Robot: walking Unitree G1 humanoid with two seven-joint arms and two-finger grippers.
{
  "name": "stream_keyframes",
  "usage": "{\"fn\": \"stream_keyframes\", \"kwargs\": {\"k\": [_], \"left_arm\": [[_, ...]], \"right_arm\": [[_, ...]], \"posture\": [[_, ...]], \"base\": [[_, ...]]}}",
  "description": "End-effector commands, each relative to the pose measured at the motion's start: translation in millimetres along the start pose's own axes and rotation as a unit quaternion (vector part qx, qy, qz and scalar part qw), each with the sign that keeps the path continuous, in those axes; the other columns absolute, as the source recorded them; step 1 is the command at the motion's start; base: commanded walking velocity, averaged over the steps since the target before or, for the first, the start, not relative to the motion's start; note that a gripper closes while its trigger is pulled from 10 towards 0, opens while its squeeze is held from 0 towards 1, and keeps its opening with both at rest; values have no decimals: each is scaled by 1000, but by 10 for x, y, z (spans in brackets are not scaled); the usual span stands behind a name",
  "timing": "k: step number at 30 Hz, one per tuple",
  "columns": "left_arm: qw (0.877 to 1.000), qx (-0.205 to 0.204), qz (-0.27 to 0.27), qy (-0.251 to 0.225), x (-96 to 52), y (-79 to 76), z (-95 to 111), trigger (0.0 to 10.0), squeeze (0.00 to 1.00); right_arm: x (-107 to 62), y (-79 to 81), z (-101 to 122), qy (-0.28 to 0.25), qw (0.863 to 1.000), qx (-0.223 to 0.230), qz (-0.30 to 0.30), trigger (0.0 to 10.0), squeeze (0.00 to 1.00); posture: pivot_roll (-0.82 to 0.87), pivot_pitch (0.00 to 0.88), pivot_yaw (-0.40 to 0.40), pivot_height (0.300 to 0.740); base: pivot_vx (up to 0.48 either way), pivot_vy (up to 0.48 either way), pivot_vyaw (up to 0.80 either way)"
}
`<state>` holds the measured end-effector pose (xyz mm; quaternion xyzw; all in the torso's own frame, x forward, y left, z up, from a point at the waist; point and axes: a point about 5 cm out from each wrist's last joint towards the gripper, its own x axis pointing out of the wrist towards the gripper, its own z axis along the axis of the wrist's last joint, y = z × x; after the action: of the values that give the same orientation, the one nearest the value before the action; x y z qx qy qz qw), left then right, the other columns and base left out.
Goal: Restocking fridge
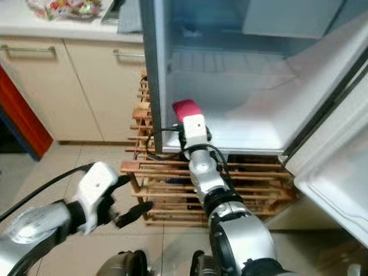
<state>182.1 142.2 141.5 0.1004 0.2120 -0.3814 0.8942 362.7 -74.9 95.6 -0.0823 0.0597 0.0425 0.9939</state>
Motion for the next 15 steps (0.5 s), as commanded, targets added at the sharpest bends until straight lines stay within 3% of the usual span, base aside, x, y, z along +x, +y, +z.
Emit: {"fn": "stream_keyframes", "kwargs": {"k": [1,4,7,12,15], "left_arm": [[1000,-3,2,4,-56,-30,6,10000,0],[1000,-17,-1,22,-162,-140,-47,10000,0],[999,-27,-3,28,-171,-186,-74,10000,0],[999,-38,-6,28,-175,-264,-70,10000,0],[999,-43,-7,28,-170,-313,-66,10000,0]], "right_arm": [[14,37,48,-9,1000,-16,5,0,0],[28,48,80,-9,1000,-15,-9,0,0],[52,79,147,-8,1000,6,-14,0,0],[88,176,297,-12,997,71,-15,0,0],[139,120,395,-3,993,111,-41,0,0]], "posture": [[269,252,-4,740],[286,278,-3,740],[282,287,-4,740],[274,306,-11,740],[284,311,-13,740]], "base": [[0,0,0],[0,0,0],[0,0,0],[0,0,0],[0,0,0]]}}
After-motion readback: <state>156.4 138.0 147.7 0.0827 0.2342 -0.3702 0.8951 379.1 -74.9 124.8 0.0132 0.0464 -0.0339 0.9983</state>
